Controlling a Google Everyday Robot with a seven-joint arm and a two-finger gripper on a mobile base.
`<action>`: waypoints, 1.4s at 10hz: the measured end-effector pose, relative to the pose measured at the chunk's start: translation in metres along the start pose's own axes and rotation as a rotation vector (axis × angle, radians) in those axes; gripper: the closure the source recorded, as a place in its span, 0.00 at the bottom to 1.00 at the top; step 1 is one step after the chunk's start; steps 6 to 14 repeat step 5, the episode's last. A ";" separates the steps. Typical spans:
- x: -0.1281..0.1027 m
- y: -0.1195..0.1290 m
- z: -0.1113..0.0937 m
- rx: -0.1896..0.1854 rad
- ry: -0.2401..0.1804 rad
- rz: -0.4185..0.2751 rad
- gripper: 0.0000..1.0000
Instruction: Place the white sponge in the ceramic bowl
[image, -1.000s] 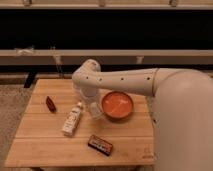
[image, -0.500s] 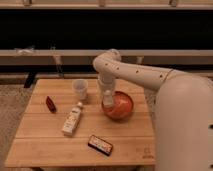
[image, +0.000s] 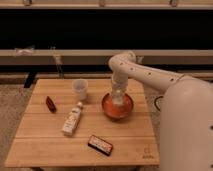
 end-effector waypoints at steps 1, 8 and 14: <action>-0.003 0.002 0.001 0.003 0.001 0.004 0.20; -0.004 0.000 0.001 0.006 0.004 0.000 0.20; -0.004 0.000 0.001 0.006 0.004 0.000 0.20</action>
